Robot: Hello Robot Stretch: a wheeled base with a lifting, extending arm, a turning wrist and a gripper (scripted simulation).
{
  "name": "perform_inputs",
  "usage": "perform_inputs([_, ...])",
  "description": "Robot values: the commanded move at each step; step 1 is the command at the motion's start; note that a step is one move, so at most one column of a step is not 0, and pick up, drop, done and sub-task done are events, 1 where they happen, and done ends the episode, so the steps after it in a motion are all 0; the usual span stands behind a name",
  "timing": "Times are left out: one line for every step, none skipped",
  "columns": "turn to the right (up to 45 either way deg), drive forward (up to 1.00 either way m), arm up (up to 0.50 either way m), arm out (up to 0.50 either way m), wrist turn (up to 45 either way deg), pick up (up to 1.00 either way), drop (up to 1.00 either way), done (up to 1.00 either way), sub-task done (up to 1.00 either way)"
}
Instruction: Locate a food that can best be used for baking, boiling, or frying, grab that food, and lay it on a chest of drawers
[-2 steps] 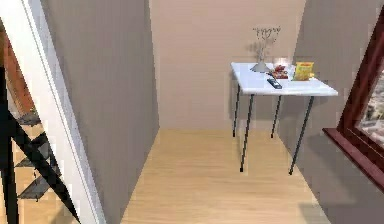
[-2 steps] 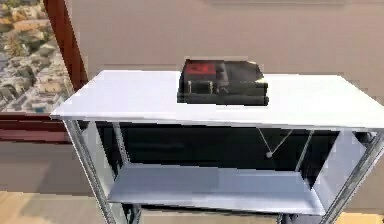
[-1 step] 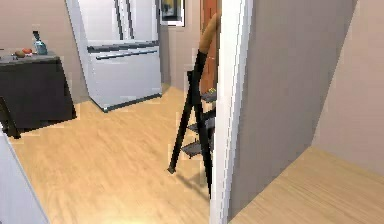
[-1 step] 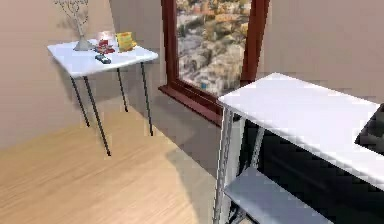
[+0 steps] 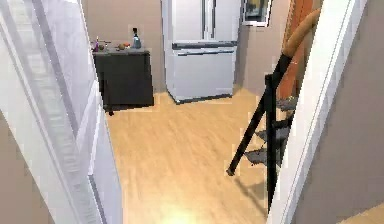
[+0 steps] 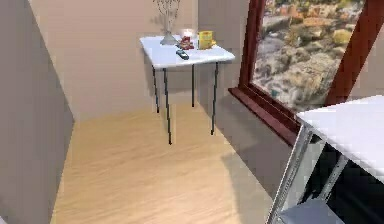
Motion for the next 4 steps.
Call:
perform_inputs([0.0,0.60,0.00,0.00,0.0,0.00,0.00,0.00,0.00])
perform_inputs([-18.0,0.00,0.00,0.00,0.0,0.00,0.00,0.00,0.00])
perform_inputs([0.0,1.00,0.00,0.00,0.0,0.00,0.00,0.00,0.00])
perform_inputs([0.0,0.20,0.00,0.00,0.0,0.00,0.00,0.00,0.00])
